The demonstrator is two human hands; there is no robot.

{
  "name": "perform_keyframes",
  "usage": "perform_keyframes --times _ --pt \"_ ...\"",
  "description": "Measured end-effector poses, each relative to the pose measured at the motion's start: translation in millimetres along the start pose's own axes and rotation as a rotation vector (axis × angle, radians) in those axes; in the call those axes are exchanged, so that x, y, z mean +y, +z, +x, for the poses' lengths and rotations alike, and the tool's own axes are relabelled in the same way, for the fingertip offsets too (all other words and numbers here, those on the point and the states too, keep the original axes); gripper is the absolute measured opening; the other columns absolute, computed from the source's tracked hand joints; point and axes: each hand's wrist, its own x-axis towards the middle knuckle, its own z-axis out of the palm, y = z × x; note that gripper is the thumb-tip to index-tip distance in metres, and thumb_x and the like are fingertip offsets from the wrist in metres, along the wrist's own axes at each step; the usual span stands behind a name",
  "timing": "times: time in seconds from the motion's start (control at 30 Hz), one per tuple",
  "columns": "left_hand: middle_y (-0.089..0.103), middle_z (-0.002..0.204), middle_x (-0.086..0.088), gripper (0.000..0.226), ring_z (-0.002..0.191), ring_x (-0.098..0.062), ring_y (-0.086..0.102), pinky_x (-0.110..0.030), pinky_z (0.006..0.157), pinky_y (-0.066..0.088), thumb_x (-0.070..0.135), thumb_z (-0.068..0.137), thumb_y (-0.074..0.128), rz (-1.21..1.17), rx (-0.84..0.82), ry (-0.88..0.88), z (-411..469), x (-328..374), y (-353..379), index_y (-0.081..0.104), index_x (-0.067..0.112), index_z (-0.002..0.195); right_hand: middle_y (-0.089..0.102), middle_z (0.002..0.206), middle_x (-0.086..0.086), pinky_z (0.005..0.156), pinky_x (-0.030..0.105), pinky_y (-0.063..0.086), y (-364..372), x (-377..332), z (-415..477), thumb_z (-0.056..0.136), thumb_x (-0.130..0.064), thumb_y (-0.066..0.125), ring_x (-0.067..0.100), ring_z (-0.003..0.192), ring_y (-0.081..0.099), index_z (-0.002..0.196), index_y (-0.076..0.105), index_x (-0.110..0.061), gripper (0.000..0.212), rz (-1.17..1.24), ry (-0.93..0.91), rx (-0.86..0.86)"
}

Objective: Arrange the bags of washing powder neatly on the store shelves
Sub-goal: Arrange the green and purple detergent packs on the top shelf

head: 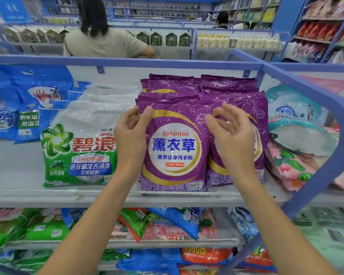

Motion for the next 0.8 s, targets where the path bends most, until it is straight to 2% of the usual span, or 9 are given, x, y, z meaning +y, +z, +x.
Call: perform_keyframes --times 0.07,0.13,0.2,0.27,0.3,0.43,0.53,0.67,0.8 --pt "0.069 0.12 0.009 0.056 0.106 -0.009 0.069 -0.037 0.09 0.06 0.039 0.083 0.081 0.149 -0.085 -0.014 -14.0 -2.8 -20.9 0.054 0.03 0.132 0.064 0.122 -0.021 0.093 0.017 0.052 -10.6 8.4 -40.8 0.088 -0.03 0.08 -0.002 0.112 0.062 0.13 0.058 -0.03 0.048 -0.202 -0.045 -0.044" --pt "0.061 0.129 0.013 0.094 0.114 -0.006 0.063 -0.038 0.097 0.056 0.038 0.068 0.09 0.376 -0.214 -0.107 -31.4 -11.0 -40.4 0.039 0.029 0.146 0.054 0.13 -0.028 0.096 0.01 0.047 -13.7 21.3 -73.4 0.085 -0.039 0.08 -0.007 0.119 0.053 0.143 0.046 -0.035 0.068 -0.405 0.039 -0.181" --pt "0.055 0.128 0.021 0.119 0.113 0.0 0.059 -0.034 0.101 0.051 0.036 0.061 0.096 0.567 -0.366 -0.201 -49.0 -18.7 -50.9 0.024 0.029 0.156 0.041 0.148 -0.025 0.109 0.017 0.041 -8.5 35.6 -88.8 0.084 -0.051 0.076 -0.005 0.134 0.042 0.155 0.027 -0.038 0.088 -0.587 0.116 -0.296" --pt "0.052 0.118 0.031 0.117 0.106 0.006 0.057 -0.024 0.097 0.047 0.032 0.062 0.096 0.665 -0.435 -0.204 -56.5 -26.7 -52.7 0.025 0.031 0.155 0.03 0.159 -0.02 0.116 0.028 0.035 -1.0 40.8 -90.8 0.085 -0.057 0.072 0.003 0.145 0.03 0.159 0.015 -0.037 0.096 -0.673 0.125 -0.328" --pt "0.053 0.115 0.032 0.111 0.105 0.006 0.057 -0.023 0.096 0.047 0.032 0.062 0.096 0.692 -0.431 -0.195 -56.3 -29.8 -53.2 0.03 0.034 0.152 0.028 0.16 -0.019 0.117 0.029 0.033 1.9 39.7 -89.0 0.086 -0.056 0.072 0.004 0.147 0.029 0.159 0.013 -0.035 0.097 -0.682 0.129 -0.324" --pt "0.069 0.099 0.035 0.073 0.092 0.012 0.065 -0.023 0.086 0.053 0.026 0.06 0.097 0.701 -0.41 -0.192 -44.2 -40.4 -55.4 0.054 0.047 0.115 0.04 0.153 -0.016 0.111 0.03 0.037 7.6 37.7 -77.5 0.083 -0.051 0.078 0.009 0.141 0.04 0.157 0.015 -0.036 0.099 -0.675 0.225 -0.297" --pt "0.063 0.081 0.049 0.07 0.083 0.023 0.061 -0.011 0.075 0.047 0.013 0.056 0.098 0.639 -0.371 -0.15 -36.4 -45.8 -52.5 0.053 0.052 0.094 0.049 0.148 -0.011 0.105 0.038 0.045 16.2 40.3 -71.1 0.081 -0.052 0.079 0.017 0.135 0.049 0.156 0.016 -0.038 0.098 -0.727 0.232 -0.276" --pt "0.059 0.072 0.05 0.071 0.077 0.026 0.059 -0.001 0.064 0.043 0.008 0.053 0.098 0.633 -0.338 -0.092 -23.7 -54.3 -47.4 0.052 0.05 0.088 0.06 0.136 -0.006 0.095 0.039 0.048 28.6 47.4 -58.7 0.079 -0.046 0.083 0.023 0.126 0.056 0.153 0.026 -0.033 0.095 -0.777 0.207 -0.259" --pt "0.065 0.081 0.046 0.072 0.081 0.02 0.063 -0.002 0.065 0.045 0.015 0.05 0.099 0.666 -0.317 -0.052 -15.6 -60.5 -42.0 0.056 0.05 0.095 0.064 0.132 -0.009 0.093 0.039 0.049 33.4 53.1 -49.1 0.079 -0.032 0.086 0.021 0.123 0.058 0.149 0.032 -0.033 0.088 -0.728 0.197 -0.217"
